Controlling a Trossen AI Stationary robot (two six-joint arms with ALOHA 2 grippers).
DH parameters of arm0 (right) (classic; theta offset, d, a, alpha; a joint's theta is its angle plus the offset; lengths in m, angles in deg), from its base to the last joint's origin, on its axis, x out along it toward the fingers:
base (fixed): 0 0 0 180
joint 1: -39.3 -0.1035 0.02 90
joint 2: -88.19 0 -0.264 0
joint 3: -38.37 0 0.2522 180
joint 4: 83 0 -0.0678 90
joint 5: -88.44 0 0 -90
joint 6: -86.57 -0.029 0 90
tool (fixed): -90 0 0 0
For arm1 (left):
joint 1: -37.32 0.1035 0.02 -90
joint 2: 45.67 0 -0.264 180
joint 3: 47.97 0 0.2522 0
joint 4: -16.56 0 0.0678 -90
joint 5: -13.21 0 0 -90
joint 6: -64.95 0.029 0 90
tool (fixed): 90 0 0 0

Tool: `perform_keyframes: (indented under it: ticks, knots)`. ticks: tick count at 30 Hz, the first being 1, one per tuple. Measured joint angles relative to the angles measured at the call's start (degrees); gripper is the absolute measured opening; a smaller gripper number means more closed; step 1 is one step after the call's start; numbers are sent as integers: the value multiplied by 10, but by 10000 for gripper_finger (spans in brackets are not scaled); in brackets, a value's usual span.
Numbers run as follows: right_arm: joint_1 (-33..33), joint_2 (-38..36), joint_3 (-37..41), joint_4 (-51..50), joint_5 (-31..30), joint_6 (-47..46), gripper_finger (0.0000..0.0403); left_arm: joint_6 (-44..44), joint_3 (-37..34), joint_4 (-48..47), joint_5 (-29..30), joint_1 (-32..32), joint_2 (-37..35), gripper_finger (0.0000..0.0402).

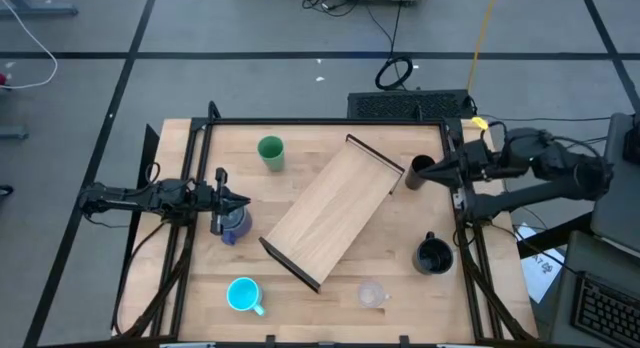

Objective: Stack small to large cups/mugs on shelf
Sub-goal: Put the black cup on the shelf

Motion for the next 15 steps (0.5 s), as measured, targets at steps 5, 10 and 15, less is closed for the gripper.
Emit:
perform_keyframes:
  ticks: [5,10,15]
  knots:
    - [0,49,-80,-65,0,-1,0,0,0,2,1,0,0,31]
    - [0,85,-128,-98,0,-3,0,0,0,2,1,0,0,31]
    - [0,99,-132,-103,0,-2,0,-27,0,2,1,0,0,31]
